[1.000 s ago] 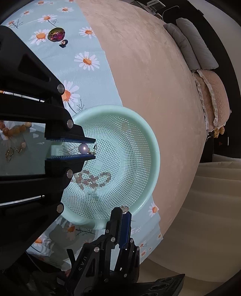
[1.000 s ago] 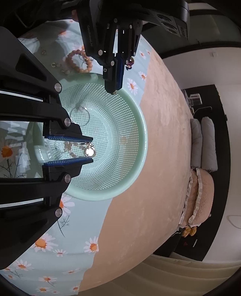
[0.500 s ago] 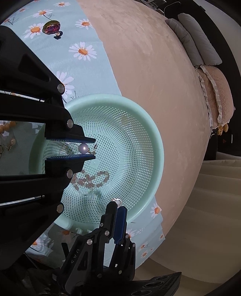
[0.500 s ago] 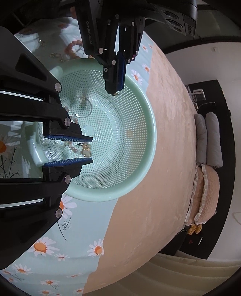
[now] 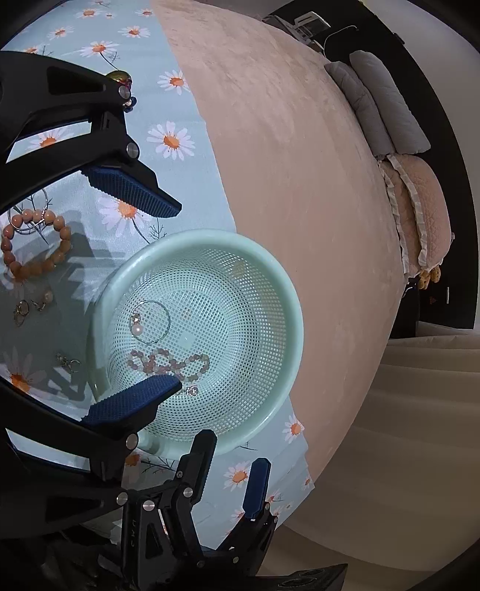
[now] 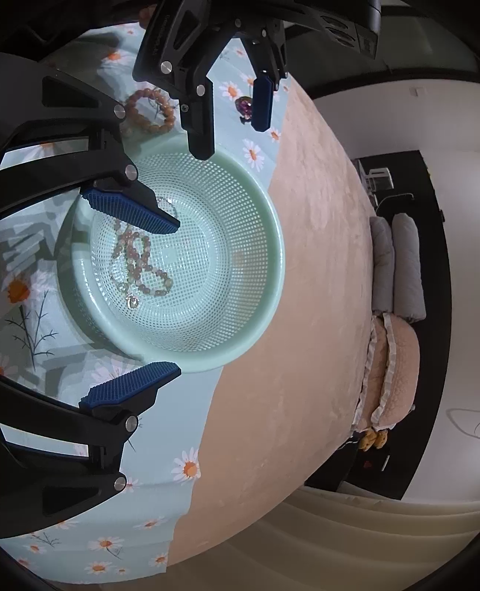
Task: Organize jewelry
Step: 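Open the left tool over the basket while the right tool releases its earring inside, then withdraw both tools from the basket back over the jewelry, then grasp a silver charm earring with the right tool while the left tool grasps a silver ring earring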
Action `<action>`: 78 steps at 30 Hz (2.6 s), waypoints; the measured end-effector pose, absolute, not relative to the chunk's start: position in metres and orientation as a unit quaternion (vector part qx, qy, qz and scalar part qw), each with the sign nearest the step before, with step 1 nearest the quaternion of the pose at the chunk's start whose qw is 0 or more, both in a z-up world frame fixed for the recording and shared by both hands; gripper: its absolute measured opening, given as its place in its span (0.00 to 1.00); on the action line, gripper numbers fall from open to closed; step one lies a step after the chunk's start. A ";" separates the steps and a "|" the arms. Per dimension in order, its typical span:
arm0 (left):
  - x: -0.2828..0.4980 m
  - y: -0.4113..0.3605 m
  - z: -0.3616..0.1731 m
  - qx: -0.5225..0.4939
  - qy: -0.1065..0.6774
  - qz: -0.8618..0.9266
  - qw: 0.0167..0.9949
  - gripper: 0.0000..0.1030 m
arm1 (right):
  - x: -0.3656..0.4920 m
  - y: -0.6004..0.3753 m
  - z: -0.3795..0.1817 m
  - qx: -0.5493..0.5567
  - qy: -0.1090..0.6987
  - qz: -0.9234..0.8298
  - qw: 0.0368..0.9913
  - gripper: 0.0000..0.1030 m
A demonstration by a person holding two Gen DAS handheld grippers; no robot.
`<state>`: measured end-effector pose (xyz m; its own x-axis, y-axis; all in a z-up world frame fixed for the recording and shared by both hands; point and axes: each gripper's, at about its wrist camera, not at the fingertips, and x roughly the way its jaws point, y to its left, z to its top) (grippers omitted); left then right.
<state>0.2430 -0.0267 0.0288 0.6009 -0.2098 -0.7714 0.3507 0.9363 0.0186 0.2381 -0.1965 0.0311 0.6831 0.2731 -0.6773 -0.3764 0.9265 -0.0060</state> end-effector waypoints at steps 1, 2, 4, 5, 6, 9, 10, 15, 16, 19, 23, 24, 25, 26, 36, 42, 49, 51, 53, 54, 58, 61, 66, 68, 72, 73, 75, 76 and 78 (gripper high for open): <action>0.240 -0.026 0.030 0.087 0.417 -0.153 0.892 0.88 | 0.235 -0.197 0.033 -0.073 0.355 0.178 0.915 0.68; 0.237 -0.025 0.032 0.089 0.416 -0.148 0.893 0.89 | 0.232 -0.197 0.036 -0.074 0.354 0.178 0.915 0.69; 0.231 -0.023 0.035 0.090 0.417 -0.142 0.893 0.91 | 0.226 -0.197 0.041 -0.076 0.349 0.175 0.917 0.74; 0.228 -0.021 0.037 0.089 0.417 -0.138 0.894 0.91 | 0.222 -0.197 0.044 -0.077 0.347 0.174 0.918 0.79; 0.225 -0.019 0.039 0.090 0.416 -0.134 0.895 0.91 | 0.219 -0.198 0.046 -0.076 0.344 0.175 0.919 0.82; 0.216 -0.015 0.044 0.090 0.413 -0.128 0.897 0.91 | 0.209 -0.197 0.053 -0.079 0.341 0.178 0.920 0.83; 0.212 -0.014 0.046 0.090 0.412 -0.127 0.898 0.91 | 0.206 -0.197 0.054 -0.081 0.341 0.177 0.920 0.83; 0.194 -0.010 0.050 0.095 0.409 -0.118 0.900 0.94 | 0.192 -0.194 0.054 -0.083 0.346 0.177 0.917 0.83; 0.190 -0.009 0.050 0.094 0.411 -0.118 0.899 0.94 | 0.188 -0.193 0.053 -0.083 0.347 0.177 0.917 0.83; 0.179 -0.007 0.050 0.093 0.412 -0.118 0.899 0.94 | 0.180 -0.190 0.047 -0.082 0.354 0.182 0.914 0.83; 0.165 -0.005 0.044 0.092 0.418 -0.119 0.896 0.94 | 0.170 -0.185 0.033 -0.071 0.370 0.196 0.905 0.83; 0.162 -0.004 0.042 0.090 0.419 -0.119 0.895 0.94 | 0.168 -0.184 0.029 -0.068 0.375 0.200 0.903 0.83; 0.158 -0.003 0.039 0.085 0.422 -0.124 0.894 0.94 | 0.165 -0.182 0.025 -0.067 0.378 0.205 0.900 0.83; 0.154 -0.001 0.036 0.077 0.425 -0.131 0.892 0.94 | 0.163 -0.180 0.021 -0.068 0.382 0.210 0.897 0.83; 0.124 0.013 -0.016 0.052 0.469 -0.129 0.872 0.94 | 0.154 -0.156 -0.028 -0.070 0.422 0.248 0.869 0.83; 0.108 0.012 -0.041 0.062 0.474 -0.129 0.869 0.94 | 0.155 -0.141 -0.051 -0.076 0.435 0.256 0.860 0.80; 0.100 0.012 -0.067 0.066 0.480 -0.140 0.864 0.88 | 0.159 -0.129 -0.062 -0.065 0.421 0.273 0.862 0.75; 0.101 0.014 -0.073 0.063 0.484 -0.141 0.862 0.80 | 0.161 -0.125 -0.064 -0.059 0.416 0.279 0.864 0.72; 0.102 0.014 -0.078 0.063 0.486 -0.145 0.860 0.73 | 0.164 -0.122 -0.064 -0.052 0.407 0.278 0.869 0.69; 0.102 0.014 -0.078 0.061 0.484 -0.149 0.860 0.71 | 0.166 -0.121 -0.065 -0.048 0.404 0.275 0.871 0.68; 0.098 0.008 -0.081 0.069 0.482 -0.170 0.857 0.50 | 0.174 -0.117 -0.070 -0.037 0.403 0.264 0.875 0.63; 0.092 0.000 -0.083 0.089 0.479 -0.188 0.853 0.32 | 0.179 -0.115 -0.074 -0.046 0.410 0.246 0.877 0.47; 0.090 -0.002 -0.085 0.092 0.477 -0.192 0.853 0.23 | 0.181 -0.118 -0.074 -0.046 0.420 0.246 0.872 0.23; 0.087 -0.002 -0.085 0.091 0.479 -0.194 0.851 0.14 | 0.180 -0.118 -0.074 -0.048 0.423 0.250 0.870 0.23; 0.077 -0.001 -0.083 0.085 0.481 -0.196 0.850 0.11 | 0.178 -0.122 -0.070 -0.036 0.434 0.262 0.861 0.22; 0.076 0.002 -0.083 0.082 0.482 -0.196 0.850 0.11 | 0.177 -0.123 -0.069 -0.034 0.436 0.265 0.860 0.22; 0.073 0.006 -0.082 0.079 0.484 -0.197 0.849 0.11 | 0.173 -0.124 -0.066 -0.034 0.439 0.270 0.856 0.22; 0.072 0.006 -0.081 0.080 0.484 -0.197 0.849 0.11 | 0.171 -0.124 -0.064 -0.035 0.439 0.271 0.856 0.22; 0.070 0.008 -0.078 0.083 0.484 -0.195 0.849 0.11 | 0.167 -0.126 -0.060 -0.036 0.436 0.274 0.856 0.19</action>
